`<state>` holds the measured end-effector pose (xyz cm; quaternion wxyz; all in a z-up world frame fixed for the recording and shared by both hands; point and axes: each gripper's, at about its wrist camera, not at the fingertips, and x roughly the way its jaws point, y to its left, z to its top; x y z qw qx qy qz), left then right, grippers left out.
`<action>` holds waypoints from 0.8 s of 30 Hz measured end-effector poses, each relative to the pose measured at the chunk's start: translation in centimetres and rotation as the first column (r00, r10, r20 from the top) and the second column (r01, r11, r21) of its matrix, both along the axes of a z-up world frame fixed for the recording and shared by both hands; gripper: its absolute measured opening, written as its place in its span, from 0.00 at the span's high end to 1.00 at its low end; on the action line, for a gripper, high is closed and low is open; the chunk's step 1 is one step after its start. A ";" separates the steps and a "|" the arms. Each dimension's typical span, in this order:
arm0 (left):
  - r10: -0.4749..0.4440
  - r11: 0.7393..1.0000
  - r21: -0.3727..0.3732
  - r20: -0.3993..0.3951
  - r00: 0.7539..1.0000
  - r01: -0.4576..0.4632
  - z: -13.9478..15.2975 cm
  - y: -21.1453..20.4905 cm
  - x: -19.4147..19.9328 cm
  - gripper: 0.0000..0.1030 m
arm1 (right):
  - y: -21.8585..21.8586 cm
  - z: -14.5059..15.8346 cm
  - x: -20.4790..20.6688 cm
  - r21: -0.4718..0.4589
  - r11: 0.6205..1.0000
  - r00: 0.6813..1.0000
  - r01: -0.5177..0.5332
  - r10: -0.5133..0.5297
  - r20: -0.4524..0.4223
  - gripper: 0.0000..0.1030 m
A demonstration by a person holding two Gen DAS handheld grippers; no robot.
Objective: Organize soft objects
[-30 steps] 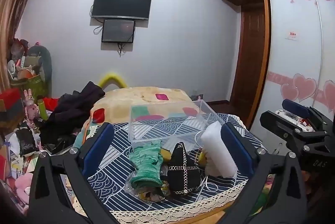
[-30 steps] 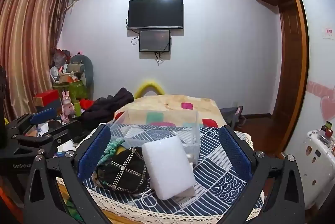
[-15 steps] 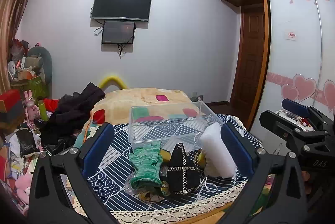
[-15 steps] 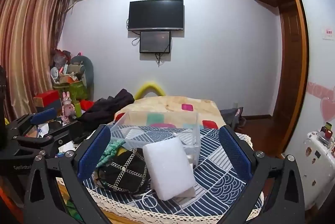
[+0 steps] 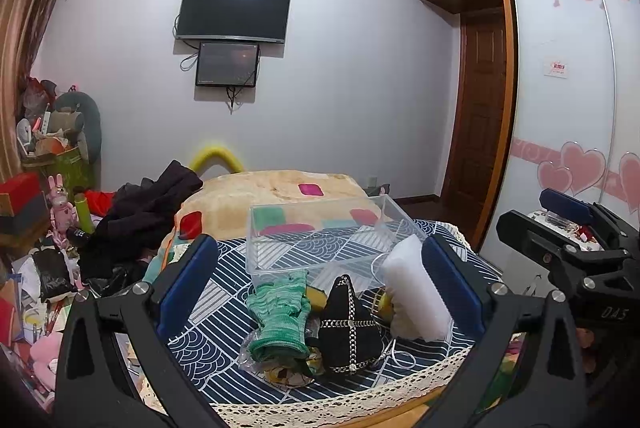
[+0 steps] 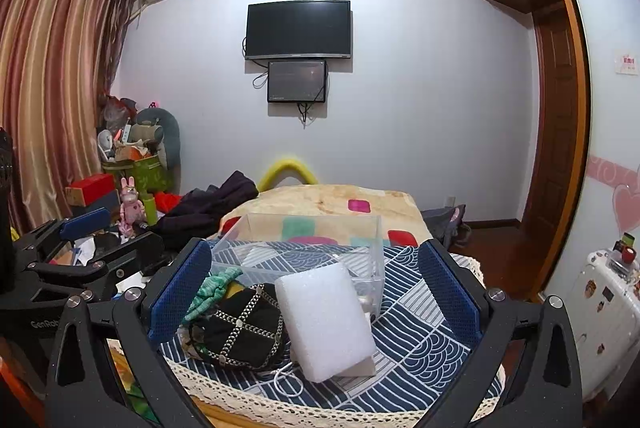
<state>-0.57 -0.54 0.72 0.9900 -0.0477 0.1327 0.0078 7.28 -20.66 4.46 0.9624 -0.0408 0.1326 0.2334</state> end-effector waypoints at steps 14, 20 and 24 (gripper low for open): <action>0.000 1.000 -0.003 0.004 1.000 0.000 0.0 -0.1 0.0 0.00 | 0.0 0.1 -0.2 0.001 1.000 1.000 0.000 0.000 0.002 0.00; 0.000 1.000 -0.007 0.006 1.000 0.000 0.1 0.0 -0.2 0.00 | 0.2 0.6 -0.6 -0.001 1.000 1.000 -0.004 0.004 0.007 0.00; -0.001 1.000 -0.008 0.005 1.000 0.001 0.1 0.0 -0.2 0.00 | 0.2 0.5 -0.7 0.000 1.000 1.000 -0.004 0.004 0.009 0.00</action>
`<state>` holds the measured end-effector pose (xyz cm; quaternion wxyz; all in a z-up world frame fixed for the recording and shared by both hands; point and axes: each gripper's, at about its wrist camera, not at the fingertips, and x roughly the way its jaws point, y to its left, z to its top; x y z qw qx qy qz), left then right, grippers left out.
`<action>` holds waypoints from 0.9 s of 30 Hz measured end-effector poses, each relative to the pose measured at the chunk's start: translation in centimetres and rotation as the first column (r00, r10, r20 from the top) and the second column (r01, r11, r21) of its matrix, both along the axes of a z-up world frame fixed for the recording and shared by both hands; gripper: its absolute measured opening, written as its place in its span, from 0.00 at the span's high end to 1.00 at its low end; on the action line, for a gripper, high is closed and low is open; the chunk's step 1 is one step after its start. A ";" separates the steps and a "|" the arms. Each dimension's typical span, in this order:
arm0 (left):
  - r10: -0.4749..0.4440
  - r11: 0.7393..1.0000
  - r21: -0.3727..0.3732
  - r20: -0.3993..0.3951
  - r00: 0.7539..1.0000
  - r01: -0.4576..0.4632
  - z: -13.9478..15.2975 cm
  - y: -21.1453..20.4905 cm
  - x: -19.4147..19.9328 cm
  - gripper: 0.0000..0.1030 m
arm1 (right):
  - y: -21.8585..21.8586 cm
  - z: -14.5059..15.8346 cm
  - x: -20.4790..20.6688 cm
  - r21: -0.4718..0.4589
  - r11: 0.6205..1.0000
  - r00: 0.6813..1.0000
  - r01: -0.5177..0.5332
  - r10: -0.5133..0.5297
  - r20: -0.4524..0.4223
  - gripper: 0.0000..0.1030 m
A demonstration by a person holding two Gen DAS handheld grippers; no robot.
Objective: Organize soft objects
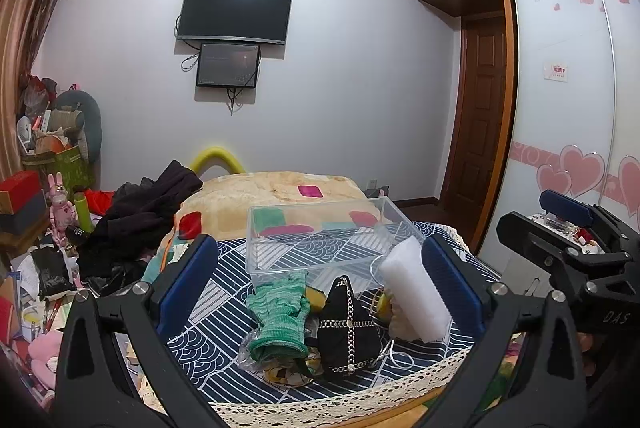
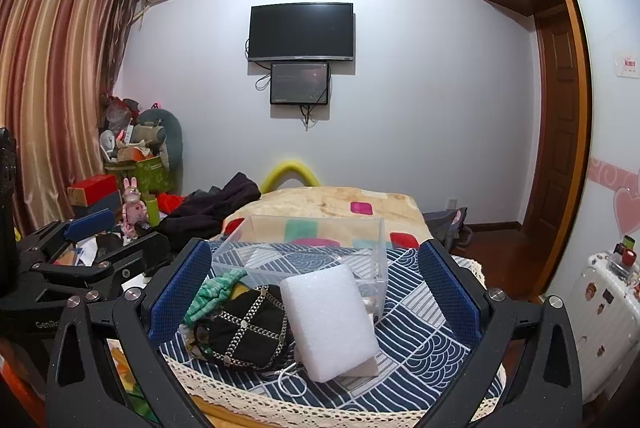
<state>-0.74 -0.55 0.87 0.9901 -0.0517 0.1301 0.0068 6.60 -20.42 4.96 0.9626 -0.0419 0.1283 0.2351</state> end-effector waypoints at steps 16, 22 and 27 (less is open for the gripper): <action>0.002 1.000 0.000 0.004 1.000 -0.002 0.0 0.1 -0.1 0.00 | 0.3 -0.1 -0.1 0.000 1.000 1.000 -0.009 0.009 0.000 0.00; 0.001 1.000 -0.002 -0.002 1.000 -0.001 -0.2 0.1 0.0 0.00 | 0.2 -0.5 0.4 0.005 1.000 1.000 -0.008 0.008 -0.013 0.00; 0.007 1.000 -0.004 -0.018 1.000 -0.007 -0.8 0.5 0.8 0.00 | 0.2 -1.3 1.3 0.000 1.000 1.000 -0.006 0.006 -0.029 0.00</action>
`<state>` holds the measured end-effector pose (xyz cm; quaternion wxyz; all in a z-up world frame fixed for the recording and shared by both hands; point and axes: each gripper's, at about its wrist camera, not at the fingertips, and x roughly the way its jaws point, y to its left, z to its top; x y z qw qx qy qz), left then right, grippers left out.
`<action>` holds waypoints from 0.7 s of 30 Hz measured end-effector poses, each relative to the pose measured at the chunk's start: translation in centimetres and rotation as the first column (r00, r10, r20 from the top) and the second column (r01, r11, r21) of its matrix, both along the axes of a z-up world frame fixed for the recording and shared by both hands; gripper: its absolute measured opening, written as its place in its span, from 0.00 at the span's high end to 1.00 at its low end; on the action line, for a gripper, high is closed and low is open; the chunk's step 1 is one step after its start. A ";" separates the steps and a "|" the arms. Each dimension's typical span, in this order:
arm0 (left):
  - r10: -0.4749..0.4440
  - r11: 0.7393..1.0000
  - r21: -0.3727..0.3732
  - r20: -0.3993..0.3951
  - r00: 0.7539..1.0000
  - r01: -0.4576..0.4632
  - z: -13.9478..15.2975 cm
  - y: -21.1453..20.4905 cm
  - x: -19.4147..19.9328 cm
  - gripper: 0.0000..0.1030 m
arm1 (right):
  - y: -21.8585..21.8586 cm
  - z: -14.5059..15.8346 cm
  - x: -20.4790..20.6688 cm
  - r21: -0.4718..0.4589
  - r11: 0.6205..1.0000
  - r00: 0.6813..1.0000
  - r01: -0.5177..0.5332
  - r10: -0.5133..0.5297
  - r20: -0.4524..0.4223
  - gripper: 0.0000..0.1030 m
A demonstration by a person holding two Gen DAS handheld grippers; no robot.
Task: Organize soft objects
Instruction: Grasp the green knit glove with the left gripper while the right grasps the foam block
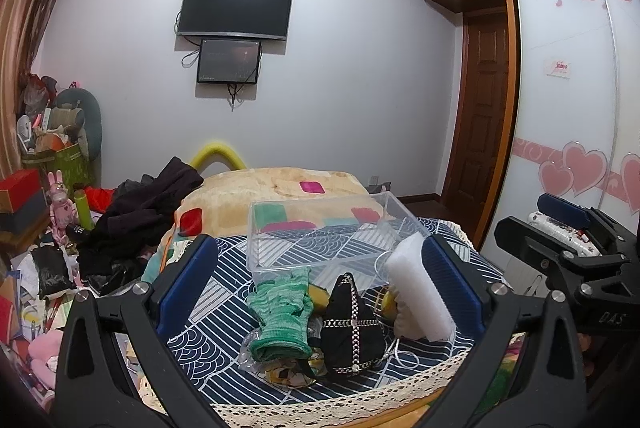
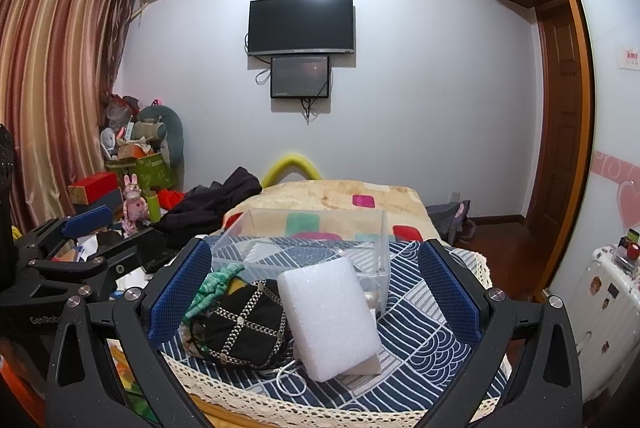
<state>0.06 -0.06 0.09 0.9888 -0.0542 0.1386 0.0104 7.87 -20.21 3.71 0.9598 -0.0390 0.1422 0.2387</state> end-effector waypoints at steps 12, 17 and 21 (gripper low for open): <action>-0.008 0.999 -0.050 -0.173 0.985 -0.001 -4.9 3.3 4.9 0.00 | 0.3 -4.1 3.9 -0.065 0.998 0.992 -0.013 0.005 -0.128 0.00; -0.009 0.997 -0.074 -0.233 0.973 -0.008 -6.9 3.9 6.8 0.12 | 0.4 -6.4 5.7 -0.086 0.994 0.972 -0.065 0.044 -0.231 0.00; -0.020 0.995 -0.096 -0.287 0.958 -0.008 -8.5 4.3 8.3 0.22 | 0.4 -7.7 6.8 -0.077 0.993 0.953 -0.087 0.061 -0.296 0.00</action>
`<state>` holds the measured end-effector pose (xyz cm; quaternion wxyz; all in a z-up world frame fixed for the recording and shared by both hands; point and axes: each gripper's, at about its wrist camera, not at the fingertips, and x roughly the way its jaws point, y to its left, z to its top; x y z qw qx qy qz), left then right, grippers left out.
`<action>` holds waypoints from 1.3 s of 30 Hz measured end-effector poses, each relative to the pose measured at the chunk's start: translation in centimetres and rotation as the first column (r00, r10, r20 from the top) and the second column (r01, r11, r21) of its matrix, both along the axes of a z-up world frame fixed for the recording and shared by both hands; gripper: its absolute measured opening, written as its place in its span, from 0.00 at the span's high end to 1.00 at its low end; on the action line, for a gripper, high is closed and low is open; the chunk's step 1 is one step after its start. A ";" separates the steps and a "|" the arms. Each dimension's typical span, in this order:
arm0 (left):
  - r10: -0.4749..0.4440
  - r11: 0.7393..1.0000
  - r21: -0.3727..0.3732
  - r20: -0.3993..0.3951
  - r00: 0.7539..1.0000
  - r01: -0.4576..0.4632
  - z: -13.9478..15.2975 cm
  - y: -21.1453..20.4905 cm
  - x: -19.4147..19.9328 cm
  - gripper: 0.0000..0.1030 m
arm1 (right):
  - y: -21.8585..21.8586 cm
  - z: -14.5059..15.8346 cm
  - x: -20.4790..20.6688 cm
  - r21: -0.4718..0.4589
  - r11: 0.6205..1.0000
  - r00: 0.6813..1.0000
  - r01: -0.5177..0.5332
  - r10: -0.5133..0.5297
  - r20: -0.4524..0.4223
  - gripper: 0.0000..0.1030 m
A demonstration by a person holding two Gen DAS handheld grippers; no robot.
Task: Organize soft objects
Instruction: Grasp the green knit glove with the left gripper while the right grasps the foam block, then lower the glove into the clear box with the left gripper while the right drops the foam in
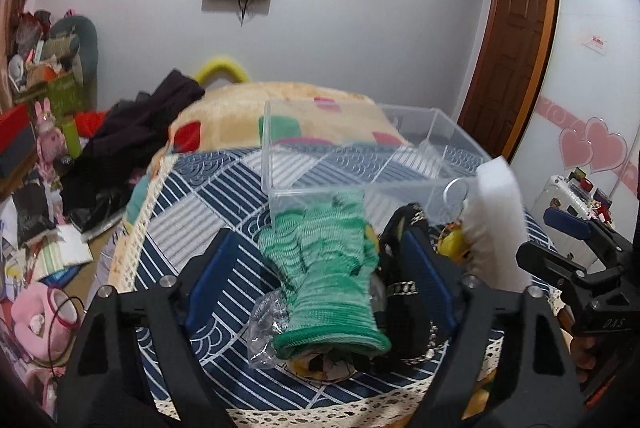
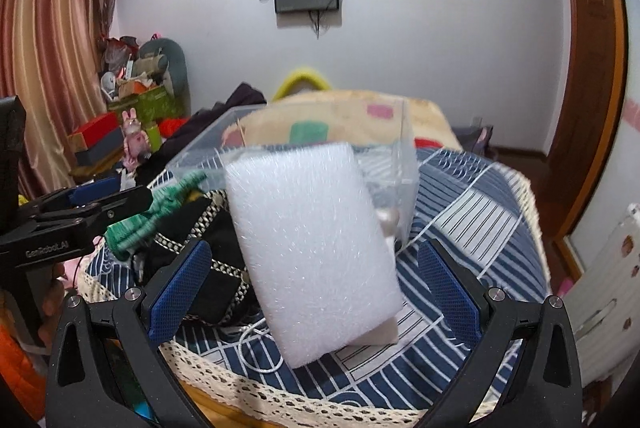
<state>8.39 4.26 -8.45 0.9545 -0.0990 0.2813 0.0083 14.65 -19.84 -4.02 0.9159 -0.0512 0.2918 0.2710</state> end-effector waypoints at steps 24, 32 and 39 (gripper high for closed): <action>-0.040 0.999 -0.022 0.025 0.999 0.040 0.5 0.0 -1.4 0.82 | -0.8 0.5 0.5 0.071 0.997 0.999 -0.015 0.018 -0.036 0.21; -0.014 1.000 -0.017 0.084 0.996 0.015 2.8 0.8 -2.1 0.82 | -1.3 3.1 0.4 0.077 0.997 0.998 0.028 -0.031 0.046 0.21; -0.002 1.000 0.009 0.136 0.991 0.000 5.1 1.2 -1.0 0.82 | -1.7 5.2 1.0 0.085 0.995 0.992 0.057 -0.066 0.109 0.21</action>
